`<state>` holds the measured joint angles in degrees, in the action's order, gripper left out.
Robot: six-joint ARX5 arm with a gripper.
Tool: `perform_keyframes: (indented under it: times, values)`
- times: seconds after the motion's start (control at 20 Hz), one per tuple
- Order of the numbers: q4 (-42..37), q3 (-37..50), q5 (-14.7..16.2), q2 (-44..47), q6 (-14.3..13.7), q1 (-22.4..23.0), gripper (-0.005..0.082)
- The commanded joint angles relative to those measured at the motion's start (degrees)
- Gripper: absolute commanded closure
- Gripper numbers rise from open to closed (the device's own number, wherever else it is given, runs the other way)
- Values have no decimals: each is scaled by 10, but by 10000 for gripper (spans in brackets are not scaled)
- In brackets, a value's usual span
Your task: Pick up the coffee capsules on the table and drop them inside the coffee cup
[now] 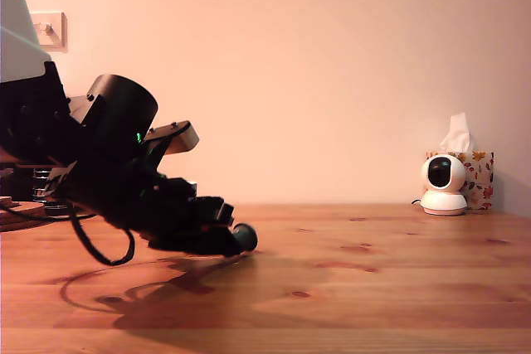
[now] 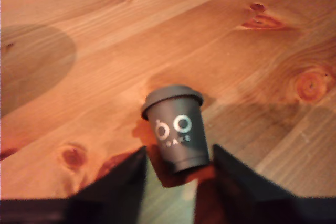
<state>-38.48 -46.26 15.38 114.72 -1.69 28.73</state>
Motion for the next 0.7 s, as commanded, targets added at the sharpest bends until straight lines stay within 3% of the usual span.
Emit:
perform_keyframes:
  times: [0.0,0.45,0.65]
  values:
    - [-6,-5,3,12,-3,2,592]
    - [-2,-5,2,-57,-1,0,591]
    - [26,-5,-23,-108,2,-3,591]
